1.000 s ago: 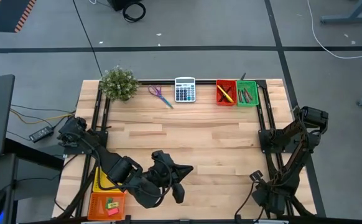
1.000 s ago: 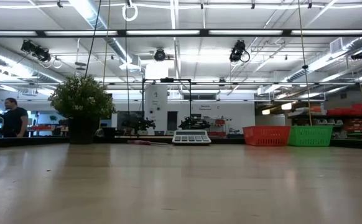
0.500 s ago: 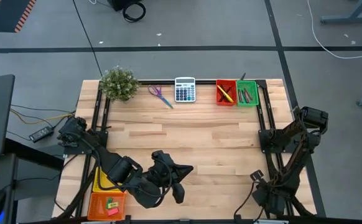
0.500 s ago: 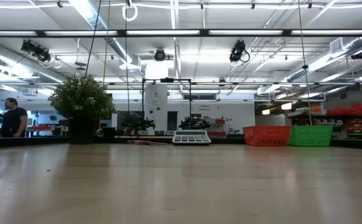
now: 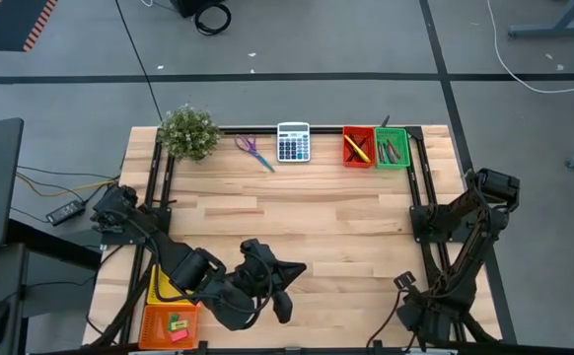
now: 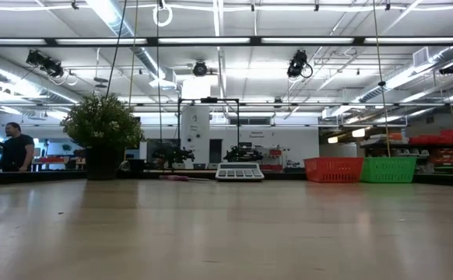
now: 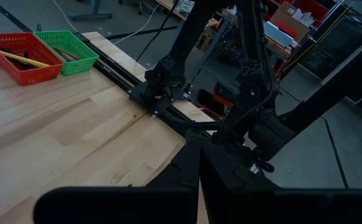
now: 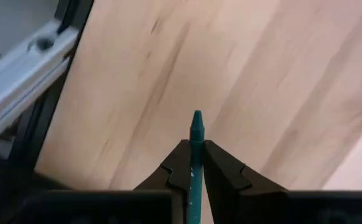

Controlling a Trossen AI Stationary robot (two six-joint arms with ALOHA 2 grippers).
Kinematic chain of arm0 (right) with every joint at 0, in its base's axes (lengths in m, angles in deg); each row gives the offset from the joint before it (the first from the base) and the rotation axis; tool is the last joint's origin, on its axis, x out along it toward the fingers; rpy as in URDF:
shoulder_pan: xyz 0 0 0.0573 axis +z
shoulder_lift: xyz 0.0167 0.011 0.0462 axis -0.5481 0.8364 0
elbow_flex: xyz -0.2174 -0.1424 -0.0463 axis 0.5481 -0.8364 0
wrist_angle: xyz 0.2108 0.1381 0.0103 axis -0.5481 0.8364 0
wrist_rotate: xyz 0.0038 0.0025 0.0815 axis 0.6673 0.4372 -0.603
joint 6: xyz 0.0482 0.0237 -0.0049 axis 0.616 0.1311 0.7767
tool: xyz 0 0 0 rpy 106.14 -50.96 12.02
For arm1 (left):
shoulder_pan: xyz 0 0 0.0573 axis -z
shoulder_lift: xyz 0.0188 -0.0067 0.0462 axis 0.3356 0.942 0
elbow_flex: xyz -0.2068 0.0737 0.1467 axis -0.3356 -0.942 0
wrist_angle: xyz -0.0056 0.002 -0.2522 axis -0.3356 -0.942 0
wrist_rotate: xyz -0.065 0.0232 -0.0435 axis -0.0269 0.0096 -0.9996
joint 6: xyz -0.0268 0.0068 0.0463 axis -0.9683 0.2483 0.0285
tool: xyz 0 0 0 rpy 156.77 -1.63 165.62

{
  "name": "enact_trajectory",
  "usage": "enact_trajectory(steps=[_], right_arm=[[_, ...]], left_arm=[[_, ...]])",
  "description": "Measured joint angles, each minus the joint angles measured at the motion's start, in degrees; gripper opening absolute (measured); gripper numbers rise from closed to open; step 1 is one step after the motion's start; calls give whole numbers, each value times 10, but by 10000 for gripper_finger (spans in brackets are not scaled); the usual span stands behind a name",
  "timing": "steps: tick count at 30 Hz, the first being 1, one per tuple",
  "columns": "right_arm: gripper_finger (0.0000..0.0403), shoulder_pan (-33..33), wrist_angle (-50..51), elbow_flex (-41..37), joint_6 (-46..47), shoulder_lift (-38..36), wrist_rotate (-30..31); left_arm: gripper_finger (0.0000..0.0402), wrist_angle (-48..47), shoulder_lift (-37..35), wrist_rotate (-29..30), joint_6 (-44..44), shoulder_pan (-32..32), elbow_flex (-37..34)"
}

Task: Sort crayons/erasers/pens/pencils in bins
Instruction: Put the green crayon into the green bin

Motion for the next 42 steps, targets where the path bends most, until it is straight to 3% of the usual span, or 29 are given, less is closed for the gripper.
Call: enact_trajectory(steps=[12, 20, 32, 42], right_arm=[[42, -123, 51, 41, -25, -7, 48], [42, -247, 93, 41, -65, -73, 69], [42, -505, 187, 41, -135, -208, 93], [42, -780, 193, 40, -279, -239, 110]], left_arm=[[17, 3, 0, 0, -6, 0, 0], [11, 75, 0, -6, 23, 4, 0], [16, 112, -12, -7, 33, 6, 0], [19, 185, -28, -15, 103, 11, 0]])
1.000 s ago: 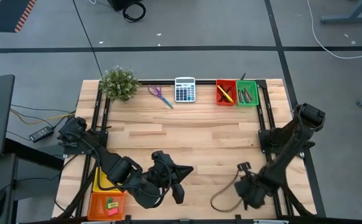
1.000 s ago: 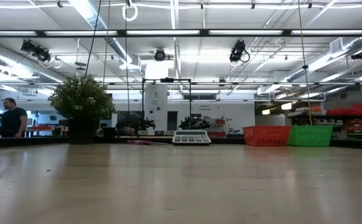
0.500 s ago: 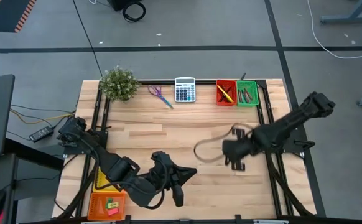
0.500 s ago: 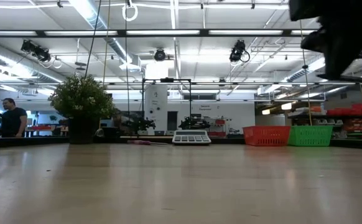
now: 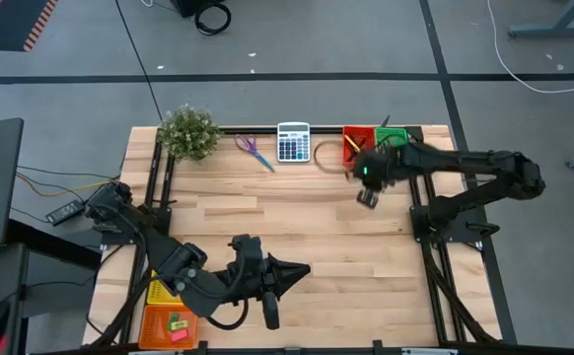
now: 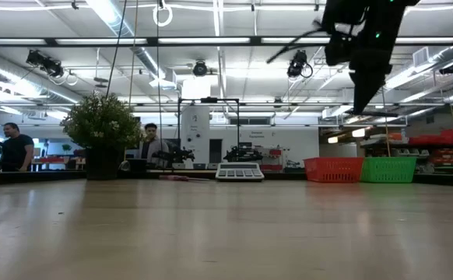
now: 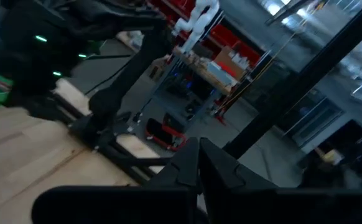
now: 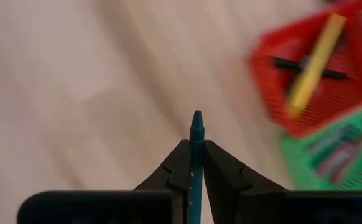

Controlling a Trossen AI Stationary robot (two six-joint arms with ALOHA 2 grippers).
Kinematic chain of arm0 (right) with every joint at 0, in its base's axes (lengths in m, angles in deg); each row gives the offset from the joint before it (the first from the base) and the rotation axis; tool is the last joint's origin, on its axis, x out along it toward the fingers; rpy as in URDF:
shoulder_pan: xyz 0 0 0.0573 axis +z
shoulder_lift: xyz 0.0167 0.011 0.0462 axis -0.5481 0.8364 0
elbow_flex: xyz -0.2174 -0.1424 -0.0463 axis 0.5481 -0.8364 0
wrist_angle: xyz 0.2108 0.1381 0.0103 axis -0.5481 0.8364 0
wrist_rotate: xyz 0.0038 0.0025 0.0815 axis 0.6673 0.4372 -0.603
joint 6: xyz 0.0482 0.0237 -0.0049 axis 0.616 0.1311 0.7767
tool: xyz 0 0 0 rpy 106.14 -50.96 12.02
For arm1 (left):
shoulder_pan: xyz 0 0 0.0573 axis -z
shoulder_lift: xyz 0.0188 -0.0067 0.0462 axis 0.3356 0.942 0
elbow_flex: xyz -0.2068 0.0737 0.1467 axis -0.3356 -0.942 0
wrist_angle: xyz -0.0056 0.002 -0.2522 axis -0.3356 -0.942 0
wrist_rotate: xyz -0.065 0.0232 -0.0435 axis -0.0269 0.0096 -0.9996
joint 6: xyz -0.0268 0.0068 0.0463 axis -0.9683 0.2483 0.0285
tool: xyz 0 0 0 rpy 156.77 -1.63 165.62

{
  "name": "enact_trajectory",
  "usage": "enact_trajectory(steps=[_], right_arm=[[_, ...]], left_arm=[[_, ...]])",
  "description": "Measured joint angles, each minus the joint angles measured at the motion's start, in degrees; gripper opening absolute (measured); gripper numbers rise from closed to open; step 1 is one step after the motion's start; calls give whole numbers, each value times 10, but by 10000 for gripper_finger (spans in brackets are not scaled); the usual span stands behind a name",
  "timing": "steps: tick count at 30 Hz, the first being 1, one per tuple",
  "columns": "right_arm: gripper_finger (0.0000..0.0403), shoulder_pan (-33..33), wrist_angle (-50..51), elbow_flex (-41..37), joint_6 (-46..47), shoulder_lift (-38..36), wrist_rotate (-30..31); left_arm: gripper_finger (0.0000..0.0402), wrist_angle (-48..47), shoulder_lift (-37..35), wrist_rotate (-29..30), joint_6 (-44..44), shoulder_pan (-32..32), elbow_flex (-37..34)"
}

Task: Sort crayons/erasers/pens/pencils in bins
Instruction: Put the green crayon into the green bin

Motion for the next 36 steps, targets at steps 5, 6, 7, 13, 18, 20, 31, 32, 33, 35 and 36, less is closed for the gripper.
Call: enact_trajectory(steps=[5, 6, 7, 13, 18, 20, 31, 32, 33, 35, 36], right_arm=[[42, -151, -10, 0, -59, 2, -5], [42, -179, -14, 0, -69, 2, -9], [42, -208, -17, 0, -77, 2, -14], [42, -347, -49, 0, -127, 11, -41], [42, -404, -81, 0, -151, 47, -64], [42, -414, -86, 0, -153, 70, -66], [42, -475, -116, 0, -110, 153, -42], [42, -480, -125, 0, -106, 153, -45], [42, -482, -134, 0, -102, 153, -47], [42, -485, -147, 0, -97, 153, -48], [42, -486, -152, 0, -97, 153, -49]], left_arm=[[24, 14, -1, -2, 2, 1, 0], [23, 14, -1, -3, 2, 1, 0], [22, 14, -1, -3, 2, 1, 0], [12, 14, -3, -2, 3, 1, 0], [18, 15, -4, -3, 11, -3, 0], [20, 15, -4, -3, 11, -6, 0], [15, 9, -12, -3, 24, -14, 0], [17, 8, -14, -4, 26, -12, 0], [19, 9, -16, -5, 26, -12, 0], [22, 0, -22, -7, 31, -13, 0], [22, -6, -23, -7, 32, -13, 0]])
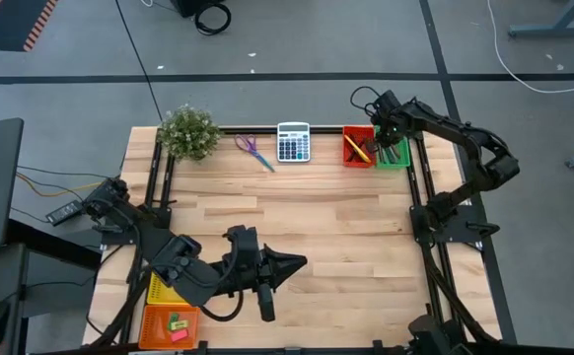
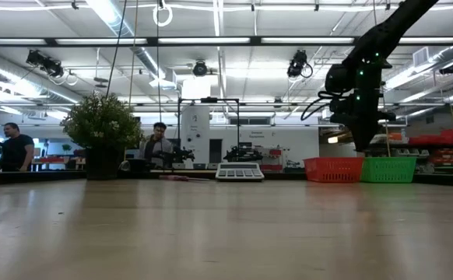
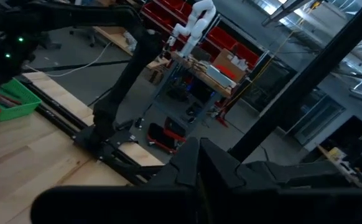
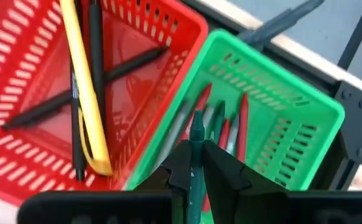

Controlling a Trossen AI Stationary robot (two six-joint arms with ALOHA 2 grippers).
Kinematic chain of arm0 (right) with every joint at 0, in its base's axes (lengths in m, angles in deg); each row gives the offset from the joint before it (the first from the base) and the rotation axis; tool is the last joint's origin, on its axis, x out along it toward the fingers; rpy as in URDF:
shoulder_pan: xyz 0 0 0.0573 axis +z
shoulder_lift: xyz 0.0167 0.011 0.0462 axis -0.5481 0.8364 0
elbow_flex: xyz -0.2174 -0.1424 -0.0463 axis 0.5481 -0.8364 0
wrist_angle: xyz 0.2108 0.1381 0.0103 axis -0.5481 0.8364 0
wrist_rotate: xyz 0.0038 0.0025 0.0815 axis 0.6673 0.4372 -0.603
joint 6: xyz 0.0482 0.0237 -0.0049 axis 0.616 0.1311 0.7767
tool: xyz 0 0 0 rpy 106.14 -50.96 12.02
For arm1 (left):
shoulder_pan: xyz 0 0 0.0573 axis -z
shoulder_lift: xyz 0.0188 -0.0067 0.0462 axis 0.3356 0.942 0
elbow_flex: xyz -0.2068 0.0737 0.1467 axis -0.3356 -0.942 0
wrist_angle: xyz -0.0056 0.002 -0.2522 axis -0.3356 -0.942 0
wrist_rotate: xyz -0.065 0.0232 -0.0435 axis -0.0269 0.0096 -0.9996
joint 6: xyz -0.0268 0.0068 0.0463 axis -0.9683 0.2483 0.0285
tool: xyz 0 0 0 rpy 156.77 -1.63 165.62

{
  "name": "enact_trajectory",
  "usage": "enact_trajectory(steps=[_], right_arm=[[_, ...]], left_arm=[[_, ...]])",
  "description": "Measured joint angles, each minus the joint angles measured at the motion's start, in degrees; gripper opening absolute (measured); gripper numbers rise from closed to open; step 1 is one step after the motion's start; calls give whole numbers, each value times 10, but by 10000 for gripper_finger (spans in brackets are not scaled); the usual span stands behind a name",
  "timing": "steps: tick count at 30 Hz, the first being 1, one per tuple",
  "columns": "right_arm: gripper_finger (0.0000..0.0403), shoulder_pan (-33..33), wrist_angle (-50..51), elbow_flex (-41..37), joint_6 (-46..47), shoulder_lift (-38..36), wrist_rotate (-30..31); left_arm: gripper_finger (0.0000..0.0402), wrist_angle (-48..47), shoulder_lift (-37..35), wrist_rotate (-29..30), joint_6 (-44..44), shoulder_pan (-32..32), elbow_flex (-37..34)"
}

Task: Sort crayons/erasers/pens/pencils in bins
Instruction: Put the green crayon into the green bin

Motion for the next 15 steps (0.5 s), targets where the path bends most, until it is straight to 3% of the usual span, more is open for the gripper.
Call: enact_trajectory(steps=[8, 15], right_arm=[[42, -10, -18, 0, 2, 13, 6], [42, -10, -21, 0, 18, 63, 6]], left_arm=[[9, 1, -8, -1, 11, -9, 0], [22, -1, -8, -1, 9, -10, 0]])
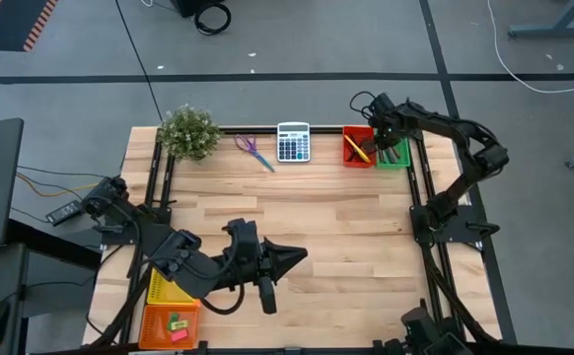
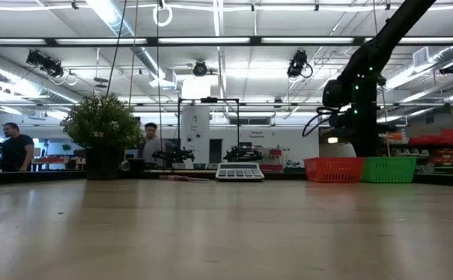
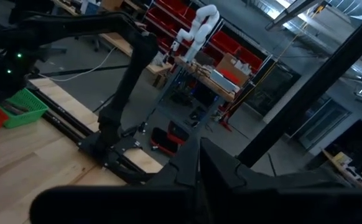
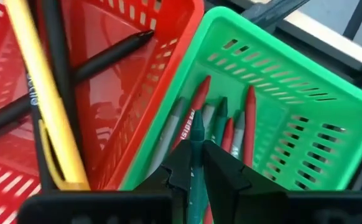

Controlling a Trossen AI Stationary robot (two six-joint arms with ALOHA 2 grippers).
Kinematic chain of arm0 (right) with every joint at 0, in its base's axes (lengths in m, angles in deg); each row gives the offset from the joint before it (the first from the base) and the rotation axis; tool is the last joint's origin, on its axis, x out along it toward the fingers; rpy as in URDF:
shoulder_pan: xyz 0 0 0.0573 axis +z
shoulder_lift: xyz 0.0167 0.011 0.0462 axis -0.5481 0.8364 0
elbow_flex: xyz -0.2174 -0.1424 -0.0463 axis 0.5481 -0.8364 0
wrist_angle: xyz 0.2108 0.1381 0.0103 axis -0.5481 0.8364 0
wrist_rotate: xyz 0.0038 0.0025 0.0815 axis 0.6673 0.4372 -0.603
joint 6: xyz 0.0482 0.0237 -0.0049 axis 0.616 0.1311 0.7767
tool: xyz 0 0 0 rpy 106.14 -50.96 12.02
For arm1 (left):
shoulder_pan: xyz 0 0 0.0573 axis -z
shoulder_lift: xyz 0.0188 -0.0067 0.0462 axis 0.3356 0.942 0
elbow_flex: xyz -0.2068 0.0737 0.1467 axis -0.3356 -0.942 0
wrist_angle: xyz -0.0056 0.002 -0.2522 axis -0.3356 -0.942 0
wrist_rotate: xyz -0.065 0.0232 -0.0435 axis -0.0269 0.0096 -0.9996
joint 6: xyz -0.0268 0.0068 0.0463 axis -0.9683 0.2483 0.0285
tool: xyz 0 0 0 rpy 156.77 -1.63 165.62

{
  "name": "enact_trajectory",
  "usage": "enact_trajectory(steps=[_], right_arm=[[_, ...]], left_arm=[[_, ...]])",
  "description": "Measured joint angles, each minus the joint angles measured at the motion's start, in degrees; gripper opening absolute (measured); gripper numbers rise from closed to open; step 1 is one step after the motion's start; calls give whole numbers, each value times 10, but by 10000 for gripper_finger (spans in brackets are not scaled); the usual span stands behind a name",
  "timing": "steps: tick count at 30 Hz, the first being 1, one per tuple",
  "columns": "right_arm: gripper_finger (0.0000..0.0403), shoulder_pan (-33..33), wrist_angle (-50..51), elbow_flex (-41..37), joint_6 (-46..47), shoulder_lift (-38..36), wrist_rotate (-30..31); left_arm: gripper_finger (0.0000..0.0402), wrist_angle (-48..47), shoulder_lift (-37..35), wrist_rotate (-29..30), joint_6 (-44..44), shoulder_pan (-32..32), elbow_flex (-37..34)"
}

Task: Sort crayons/erasers/pens/pencils in bins
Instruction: Put the green crayon into the green bin

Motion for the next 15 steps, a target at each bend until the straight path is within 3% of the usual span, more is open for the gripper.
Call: enact_trajectory(steps=[15], right_arm=[[42, -35, -27, 0, 26, 25, 1]], left_arm=[[18, -6, -1, 0, 5, -3, 0]])
